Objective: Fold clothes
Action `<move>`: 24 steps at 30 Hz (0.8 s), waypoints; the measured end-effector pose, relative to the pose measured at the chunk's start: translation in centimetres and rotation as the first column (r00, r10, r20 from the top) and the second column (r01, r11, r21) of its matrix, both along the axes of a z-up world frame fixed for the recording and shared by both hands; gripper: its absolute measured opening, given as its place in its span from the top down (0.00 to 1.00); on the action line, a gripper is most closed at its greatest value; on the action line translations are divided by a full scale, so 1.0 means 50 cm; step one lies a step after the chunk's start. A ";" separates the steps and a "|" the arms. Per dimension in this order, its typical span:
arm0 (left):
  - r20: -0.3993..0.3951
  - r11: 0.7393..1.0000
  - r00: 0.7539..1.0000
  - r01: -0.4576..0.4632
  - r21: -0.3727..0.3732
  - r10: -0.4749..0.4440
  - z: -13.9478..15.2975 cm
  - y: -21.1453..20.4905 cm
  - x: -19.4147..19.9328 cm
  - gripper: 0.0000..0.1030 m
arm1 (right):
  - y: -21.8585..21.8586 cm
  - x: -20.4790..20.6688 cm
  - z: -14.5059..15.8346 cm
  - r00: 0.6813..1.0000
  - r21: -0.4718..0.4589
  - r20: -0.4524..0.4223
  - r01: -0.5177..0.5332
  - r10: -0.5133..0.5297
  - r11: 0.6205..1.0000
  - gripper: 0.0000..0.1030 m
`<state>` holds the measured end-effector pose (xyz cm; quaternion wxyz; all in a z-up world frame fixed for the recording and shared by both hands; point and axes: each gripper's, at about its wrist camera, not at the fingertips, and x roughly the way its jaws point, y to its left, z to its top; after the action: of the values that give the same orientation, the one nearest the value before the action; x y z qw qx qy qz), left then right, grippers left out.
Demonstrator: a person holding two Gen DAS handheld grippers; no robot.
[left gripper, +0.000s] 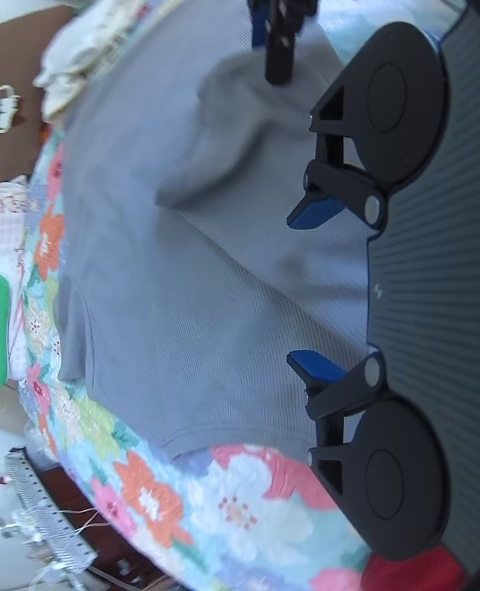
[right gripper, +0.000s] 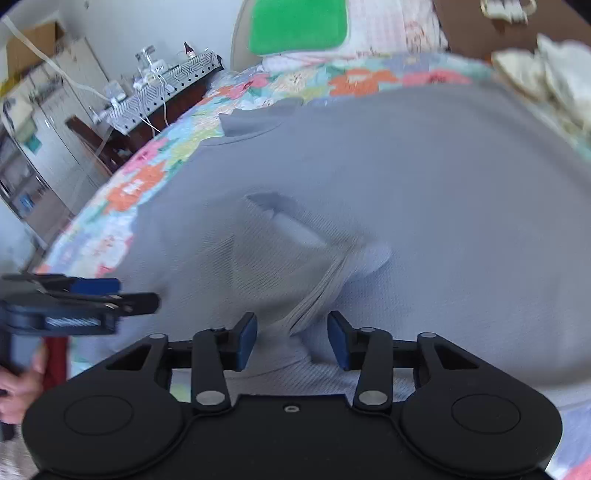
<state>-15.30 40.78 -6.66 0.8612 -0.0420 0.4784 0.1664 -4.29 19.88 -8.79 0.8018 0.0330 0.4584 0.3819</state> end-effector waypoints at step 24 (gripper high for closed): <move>-0.035 0.997 0.996 0.077 -0.020 -0.078 -0.007 -0.051 -0.002 0.92 | 0.021 -0.041 0.016 0.994 0.098 0.048 0.093 -0.098 0.991 0.84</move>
<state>-15.41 38.25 -7.01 0.8578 -0.0285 0.4967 0.1290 -6.33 20.94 -7.99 0.8285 0.0830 0.4163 0.3651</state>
